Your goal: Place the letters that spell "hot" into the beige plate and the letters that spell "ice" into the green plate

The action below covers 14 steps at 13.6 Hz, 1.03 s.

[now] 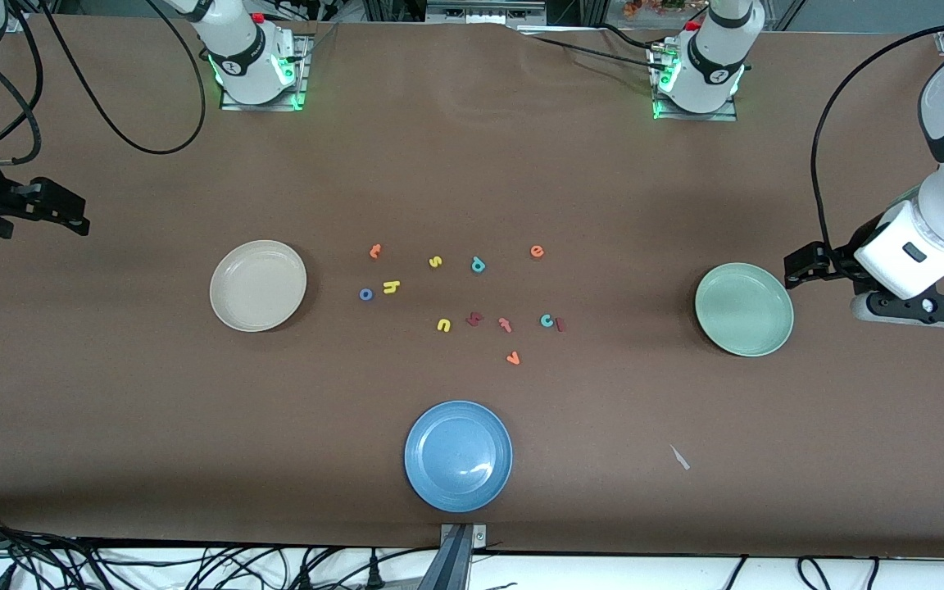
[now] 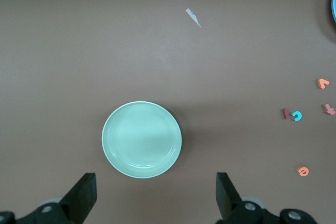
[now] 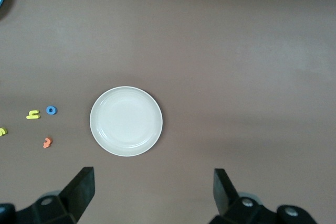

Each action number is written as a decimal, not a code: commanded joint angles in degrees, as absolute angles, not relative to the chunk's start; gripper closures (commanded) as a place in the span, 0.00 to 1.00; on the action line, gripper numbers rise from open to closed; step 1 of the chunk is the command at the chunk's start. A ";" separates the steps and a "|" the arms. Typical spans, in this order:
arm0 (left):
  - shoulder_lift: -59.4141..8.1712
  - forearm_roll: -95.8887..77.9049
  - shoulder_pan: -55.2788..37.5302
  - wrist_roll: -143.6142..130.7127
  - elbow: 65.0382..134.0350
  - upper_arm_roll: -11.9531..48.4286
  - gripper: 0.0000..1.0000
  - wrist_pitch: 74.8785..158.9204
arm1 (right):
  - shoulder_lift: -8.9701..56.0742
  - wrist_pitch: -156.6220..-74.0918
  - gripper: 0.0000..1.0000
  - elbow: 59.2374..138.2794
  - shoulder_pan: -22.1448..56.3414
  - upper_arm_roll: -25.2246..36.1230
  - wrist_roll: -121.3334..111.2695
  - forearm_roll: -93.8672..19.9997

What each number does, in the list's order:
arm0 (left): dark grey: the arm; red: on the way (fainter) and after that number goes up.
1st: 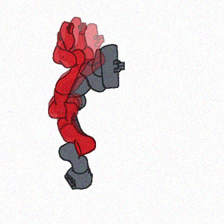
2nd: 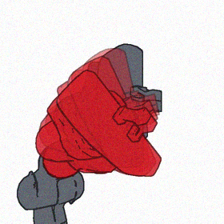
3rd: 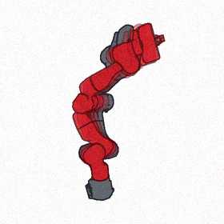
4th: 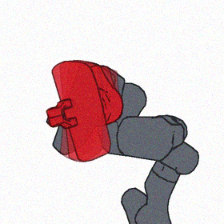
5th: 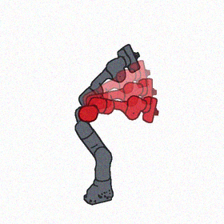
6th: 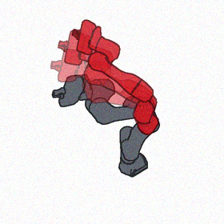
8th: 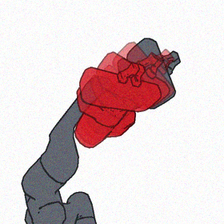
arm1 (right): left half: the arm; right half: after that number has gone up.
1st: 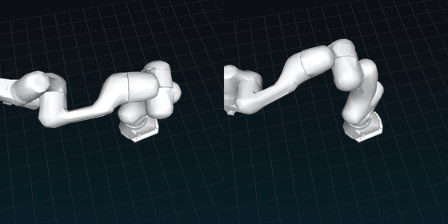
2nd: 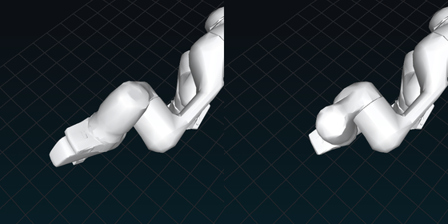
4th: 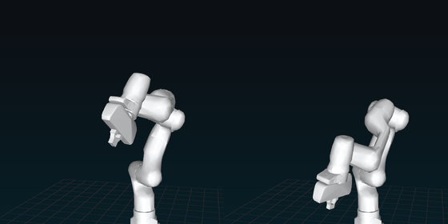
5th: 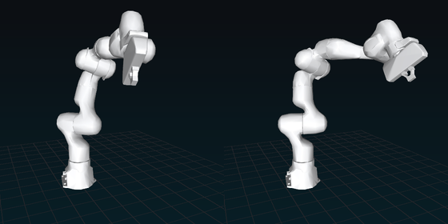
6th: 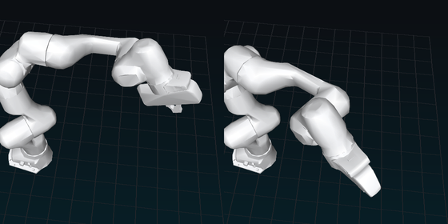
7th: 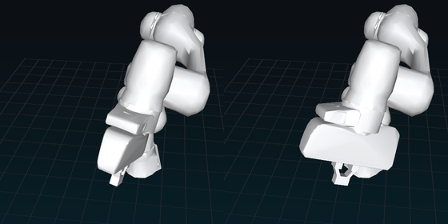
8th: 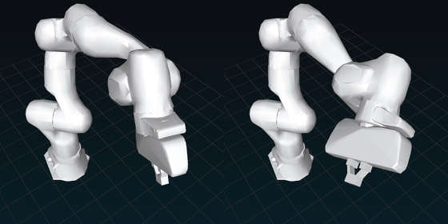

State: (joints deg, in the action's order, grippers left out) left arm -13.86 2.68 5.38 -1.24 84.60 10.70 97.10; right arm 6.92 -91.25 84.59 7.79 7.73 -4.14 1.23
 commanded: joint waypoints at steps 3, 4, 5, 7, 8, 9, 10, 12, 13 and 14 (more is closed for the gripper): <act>-12.83 3.16 5.36 0.18 84.64 10.55 0.00 97.03 | 6.94 -89.47 0.00 83.41 7.56 7.47 -4.22 1.23; -12.83 3.16 5.36 0.18 84.64 10.55 0.00 97.03 | 6.94 -89.47 0.00 83.32 7.56 7.47 -4.31 1.23; -12.92 3.16 5.36 0.09 84.64 10.55 0.00 97.03 | 7.03 -89.56 0.00 83.32 7.47 7.47 -4.39 1.23; -12.92 3.16 5.36 -0.09 84.64 10.63 0.00 97.03 | 7.12 -89.91 0.00 83.32 7.47 7.47 -5.71 1.06; -12.92 3.16 5.36 0.09 84.64 10.55 0.00 97.03 | 7.12 -90.00 0.00 83.41 7.47 7.47 -5.71 1.05; -12.92 3.16 5.36 0.17 84.64 10.55 0.00 97.03 | 7.21 -90.00 0.00 83.32 7.47 7.47 -5.71 1.05; -12.83 3.08 5.54 0.18 84.38 10.63 0.00 97.03 | 7.21 -90.00 0.00 83.41 7.47 7.38 -5.71 1.05; -12.92 3.08 5.45 0.18 84.29 10.55 0.00 97.03 | 7.29 -89.91 0.00 83.41 7.47 7.38 -5.71 1.05; -12.92 3.08 5.45 0.18 84.29 10.55 0.00 97.03 | 7.29 -89.91 0.00 83.41 7.47 7.47 -5.71 0.97; -12.92 3.16 5.45 0.18 84.29 10.63 0.00 97.03 | 7.29 -89.91 0.00 83.50 7.47 7.47 -5.71 1.05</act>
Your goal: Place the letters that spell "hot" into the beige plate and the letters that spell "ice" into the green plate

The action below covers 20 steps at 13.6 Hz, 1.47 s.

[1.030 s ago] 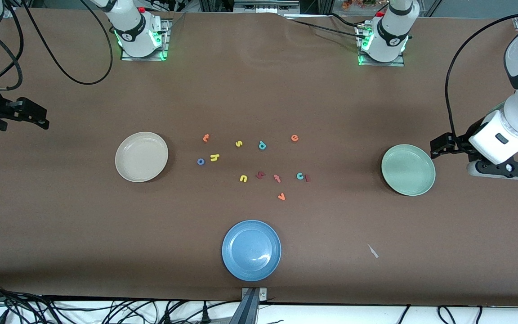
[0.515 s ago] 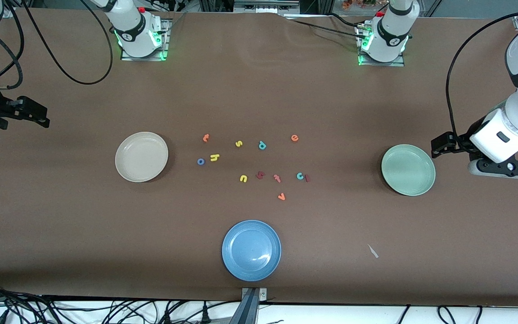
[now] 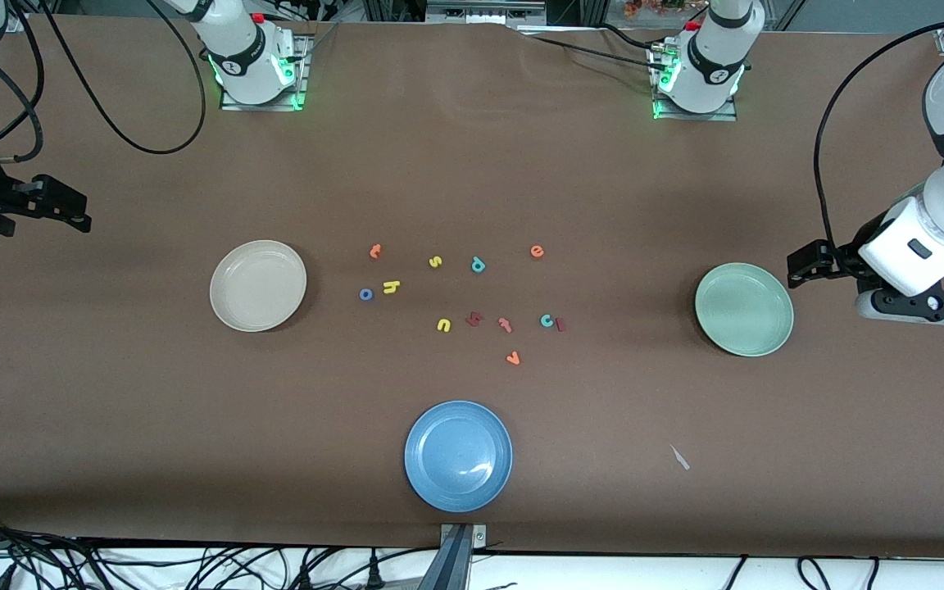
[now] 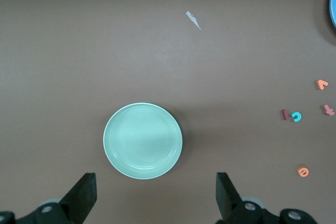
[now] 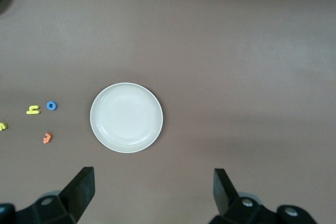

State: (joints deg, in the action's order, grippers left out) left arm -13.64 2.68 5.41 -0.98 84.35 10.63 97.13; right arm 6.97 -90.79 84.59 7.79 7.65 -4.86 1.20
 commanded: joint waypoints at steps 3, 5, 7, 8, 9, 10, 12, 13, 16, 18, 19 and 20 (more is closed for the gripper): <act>-12.83 3.16 5.45 0.26 84.20 10.63 0.00 97.03 | 7.29 -89.91 0.00 83.41 7.47 7.47 -5.71 0.97; -12.74 3.16 5.45 0.26 84.20 10.63 0.00 97.03 | 7.29 -89.91 0.00 83.41 7.47 7.47 -5.71 0.97; -12.74 3.16 5.36 0.26 84.20 10.63 0.00 97.03 | 7.29 -90.00 0.00 83.41 7.47 7.47 -5.71 0.97; -12.74 3.16 5.36 0.18 84.20 10.63 0.00 97.03 | 7.29 -90.00 0.00 83.50 7.47 7.47 -5.89 0.97; -12.74 3.16 5.36 0.18 84.20 10.63 0.00 97.03 | 7.29 -90.09 0.00 83.41 7.47 7.47 -6.06 0.97; -12.83 3.16 5.36 0.18 84.20 10.63 0.00 97.03 | 7.29 -90.09 0.00 83.50 7.47 7.47 -6.06 0.97; -12.83 3.16 5.36 0.18 84.20 10.64 0.00 97.03 | 7.29 -90.09 0.00 83.41 7.47 7.47 -6.15 0.97; -12.75 3.16 5.36 0.18 84.20 10.63 0.00 97.03 | 7.29 -90.09 0.00 83.41 7.47 7.47 -6.15 0.97; -12.74 3.16 5.36 0.18 84.20 10.63 0.00 96.94 | 7.29 -90.18 0.00 83.50 7.47 7.56 -6.76 0.97; -12.74 3.16 5.36 0.18 84.20 10.63 0.00 96.94 | 7.38 -90.18 0.00 83.50 7.47 7.56 -6.77 0.88; -12.74 3.25 5.19 0.00 84.20 10.90 0.00 96.94 | 7.38 -90.18 0.00 83.50 7.47 7.56 -6.77 0.79; -12.74 3.25 5.19 -0.09 84.20 10.99 0.00 96.94 | 7.30 -90.18 0.00 83.50 7.47 7.56 -6.77 0.53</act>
